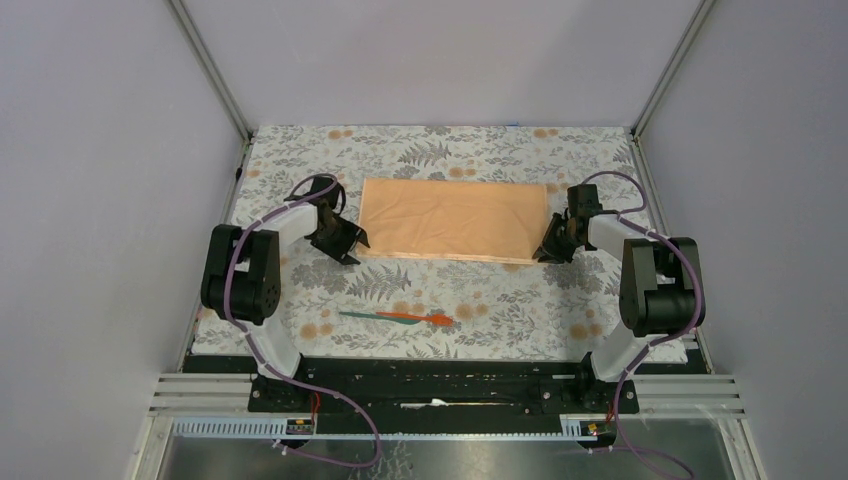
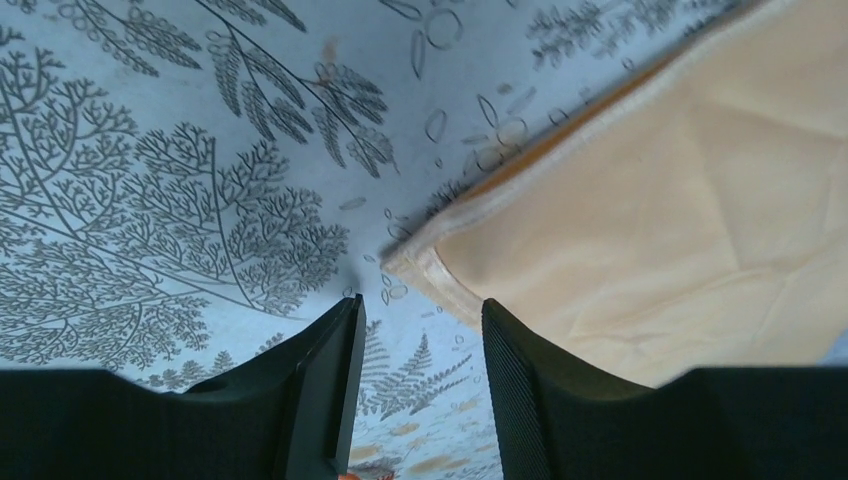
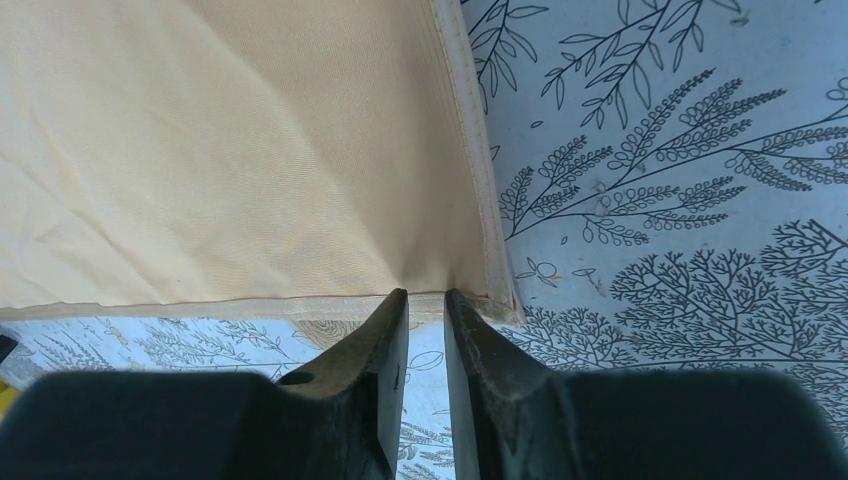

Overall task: Fold the napkin into a case and place the utensils inside
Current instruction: Smooth out the rectangle-folded napkin at the center of the board.

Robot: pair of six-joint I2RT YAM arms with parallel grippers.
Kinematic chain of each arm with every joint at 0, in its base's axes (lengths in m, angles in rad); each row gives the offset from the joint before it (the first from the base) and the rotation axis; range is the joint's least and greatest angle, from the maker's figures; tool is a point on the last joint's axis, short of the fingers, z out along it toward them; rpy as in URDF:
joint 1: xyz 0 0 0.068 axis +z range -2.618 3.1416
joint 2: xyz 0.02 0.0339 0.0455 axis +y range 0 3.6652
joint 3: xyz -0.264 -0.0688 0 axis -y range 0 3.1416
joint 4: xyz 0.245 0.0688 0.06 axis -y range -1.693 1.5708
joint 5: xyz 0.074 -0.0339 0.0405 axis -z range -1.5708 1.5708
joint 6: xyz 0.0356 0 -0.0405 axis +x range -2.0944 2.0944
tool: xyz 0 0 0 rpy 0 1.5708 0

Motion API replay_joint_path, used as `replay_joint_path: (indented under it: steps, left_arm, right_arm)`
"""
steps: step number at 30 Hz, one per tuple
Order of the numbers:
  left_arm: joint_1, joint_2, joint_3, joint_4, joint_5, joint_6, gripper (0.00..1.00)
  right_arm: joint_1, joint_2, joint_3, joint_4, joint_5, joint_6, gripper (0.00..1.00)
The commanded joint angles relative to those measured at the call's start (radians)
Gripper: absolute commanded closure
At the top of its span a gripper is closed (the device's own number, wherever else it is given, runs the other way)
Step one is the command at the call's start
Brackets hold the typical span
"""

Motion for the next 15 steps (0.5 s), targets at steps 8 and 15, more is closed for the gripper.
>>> replay_joint_path:
  steps: [8, 15]
  left_arm:
    - [0.008, 0.097, 0.114, -0.083, -0.107, -0.197, 0.54]
    - [0.005, 0.144, 0.14, -0.189, -0.136, -0.235, 0.6]
  right_arm:
    - [0.001, -0.004, -0.01, 0.013, -0.001, -0.026, 0.73]
    - [0.001, -0.001, -0.009, 0.016, -0.005, -0.029, 0.74]
